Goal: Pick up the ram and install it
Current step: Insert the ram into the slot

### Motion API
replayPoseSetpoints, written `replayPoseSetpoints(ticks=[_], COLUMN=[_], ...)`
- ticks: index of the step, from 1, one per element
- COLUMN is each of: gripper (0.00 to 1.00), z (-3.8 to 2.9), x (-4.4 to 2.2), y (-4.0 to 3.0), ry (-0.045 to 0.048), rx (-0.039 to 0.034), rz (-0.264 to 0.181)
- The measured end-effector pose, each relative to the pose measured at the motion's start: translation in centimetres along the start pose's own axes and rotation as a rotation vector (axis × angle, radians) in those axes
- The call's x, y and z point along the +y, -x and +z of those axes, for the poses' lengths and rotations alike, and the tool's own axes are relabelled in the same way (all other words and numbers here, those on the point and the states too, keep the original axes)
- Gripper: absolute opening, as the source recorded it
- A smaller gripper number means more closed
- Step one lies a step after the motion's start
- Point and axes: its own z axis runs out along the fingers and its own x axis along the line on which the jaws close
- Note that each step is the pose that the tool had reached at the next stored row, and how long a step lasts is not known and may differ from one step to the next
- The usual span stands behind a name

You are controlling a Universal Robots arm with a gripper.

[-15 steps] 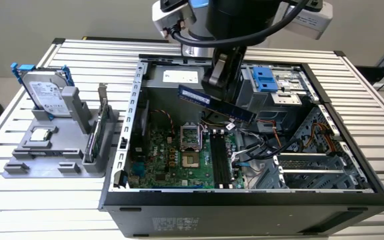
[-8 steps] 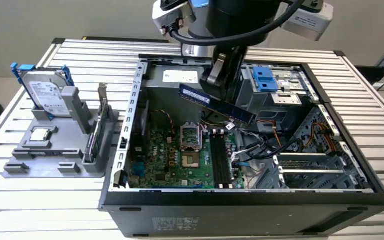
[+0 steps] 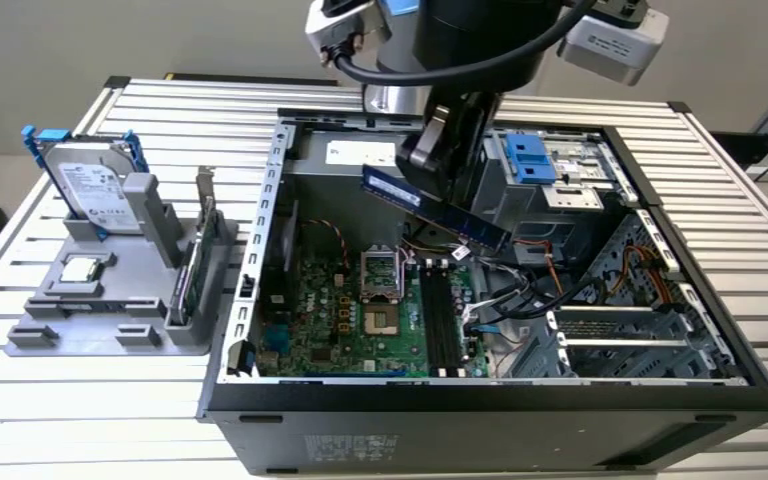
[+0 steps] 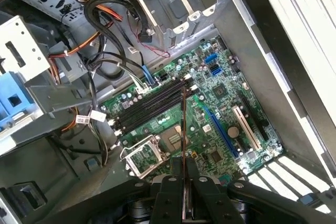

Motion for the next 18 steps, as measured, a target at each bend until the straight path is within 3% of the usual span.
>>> replayPoseSetpoints(ticks=[13,18], gripper=[0.00,0.00], z=[0.00,-0.02], x=[0.07,0.08], y=[-0.05,-0.05], ry=[-0.0017,-0.0019], rx=[0.0012,0.0014], rz=[0.086,0.096])
